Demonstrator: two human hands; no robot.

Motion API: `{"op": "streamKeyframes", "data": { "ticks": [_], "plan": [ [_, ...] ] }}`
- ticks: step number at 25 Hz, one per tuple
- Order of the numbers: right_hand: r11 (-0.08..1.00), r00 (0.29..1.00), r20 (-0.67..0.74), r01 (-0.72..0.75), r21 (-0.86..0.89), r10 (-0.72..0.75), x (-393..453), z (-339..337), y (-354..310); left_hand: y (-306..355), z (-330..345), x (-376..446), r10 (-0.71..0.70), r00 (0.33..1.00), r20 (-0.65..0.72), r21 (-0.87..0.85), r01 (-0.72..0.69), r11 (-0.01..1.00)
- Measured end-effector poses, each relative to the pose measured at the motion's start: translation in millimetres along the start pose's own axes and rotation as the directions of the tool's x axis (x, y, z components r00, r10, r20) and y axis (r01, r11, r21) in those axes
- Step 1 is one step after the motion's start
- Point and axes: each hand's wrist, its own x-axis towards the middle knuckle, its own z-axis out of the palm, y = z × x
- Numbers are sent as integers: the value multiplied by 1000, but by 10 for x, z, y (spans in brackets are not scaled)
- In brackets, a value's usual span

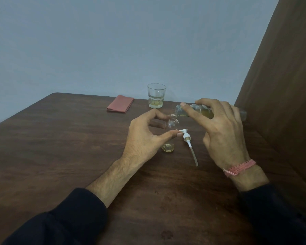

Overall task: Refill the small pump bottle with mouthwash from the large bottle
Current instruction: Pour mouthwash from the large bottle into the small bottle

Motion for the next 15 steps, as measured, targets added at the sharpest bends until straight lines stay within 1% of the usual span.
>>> {"op": "streamKeyframes", "data": {
  "ticks": [15],
  "plan": [
    [1000, 1000, 4, -1, -5, 1, 6, -31, -17, 4, -4, 0, -8, 1000, 10, 16, 8, 1000]
  ]
}}
